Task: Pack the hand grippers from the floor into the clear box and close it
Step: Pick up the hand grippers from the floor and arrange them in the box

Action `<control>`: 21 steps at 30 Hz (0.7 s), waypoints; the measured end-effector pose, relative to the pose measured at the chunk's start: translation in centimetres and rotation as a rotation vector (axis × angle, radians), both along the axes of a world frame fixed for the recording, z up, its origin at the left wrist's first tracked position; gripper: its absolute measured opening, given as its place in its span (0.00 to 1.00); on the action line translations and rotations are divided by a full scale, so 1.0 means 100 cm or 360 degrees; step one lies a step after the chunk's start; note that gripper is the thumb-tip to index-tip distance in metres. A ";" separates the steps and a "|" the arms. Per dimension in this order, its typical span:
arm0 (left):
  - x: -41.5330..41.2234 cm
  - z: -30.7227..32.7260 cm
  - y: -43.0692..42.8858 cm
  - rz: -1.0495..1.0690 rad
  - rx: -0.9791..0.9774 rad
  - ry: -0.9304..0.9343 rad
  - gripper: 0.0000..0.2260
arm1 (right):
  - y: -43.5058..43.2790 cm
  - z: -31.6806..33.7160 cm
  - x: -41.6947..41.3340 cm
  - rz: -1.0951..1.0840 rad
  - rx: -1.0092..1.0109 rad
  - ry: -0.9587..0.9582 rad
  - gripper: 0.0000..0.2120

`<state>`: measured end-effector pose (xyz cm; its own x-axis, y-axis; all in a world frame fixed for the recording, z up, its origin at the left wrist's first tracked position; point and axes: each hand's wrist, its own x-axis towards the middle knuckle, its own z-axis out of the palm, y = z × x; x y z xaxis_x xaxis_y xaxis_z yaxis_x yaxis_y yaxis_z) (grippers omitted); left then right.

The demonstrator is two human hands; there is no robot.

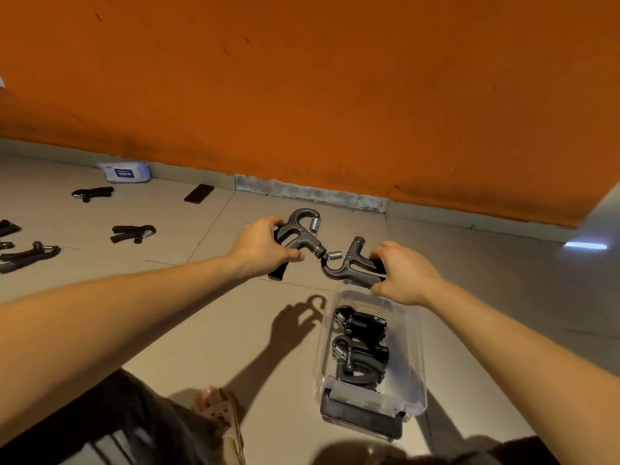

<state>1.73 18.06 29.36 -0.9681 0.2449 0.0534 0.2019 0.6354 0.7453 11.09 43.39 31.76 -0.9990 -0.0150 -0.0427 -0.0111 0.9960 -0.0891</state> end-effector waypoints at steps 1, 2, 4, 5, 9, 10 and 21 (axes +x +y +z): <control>0.001 -0.005 0.004 -0.0008 0.0009 -0.0018 0.31 | 0.006 -0.005 0.000 -0.0015 0.0003 -0.0020 0.21; 0.001 -0.011 0.009 -0.0013 0.0003 -0.0034 0.28 | 0.013 -0.012 0.000 -0.0033 -0.0002 -0.0039 0.21; 0.001 -0.025 0.016 -0.0026 -0.0030 -0.0066 0.25 | 0.025 -0.032 0.001 -0.0073 -0.0045 -0.0088 0.22; 0.000 -0.034 0.020 -0.0035 -0.0060 -0.0082 0.25 | 0.031 -0.043 0.001 -0.0086 -0.0078 -0.0114 0.23; -0.006 -0.069 0.034 -0.0060 -0.0208 -0.0141 0.28 | 0.055 -0.085 0.002 -0.0082 -0.0147 -0.0218 0.23; -0.007 -0.076 0.036 -0.0073 -0.0225 -0.0158 0.28 | 0.059 -0.094 0.002 -0.0069 -0.0142 -0.0252 0.22; 0.004 -0.125 0.064 -0.0050 -0.0222 -0.0347 0.26 | 0.064 -0.192 0.003 0.0004 -0.0352 -0.0705 0.31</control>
<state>2.17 24.49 16.87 -0.9449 0.2652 -0.1919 0.0674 0.7313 0.6788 11.43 49.80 12.55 -0.8855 -0.0742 -0.4587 0.0732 0.9526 -0.2954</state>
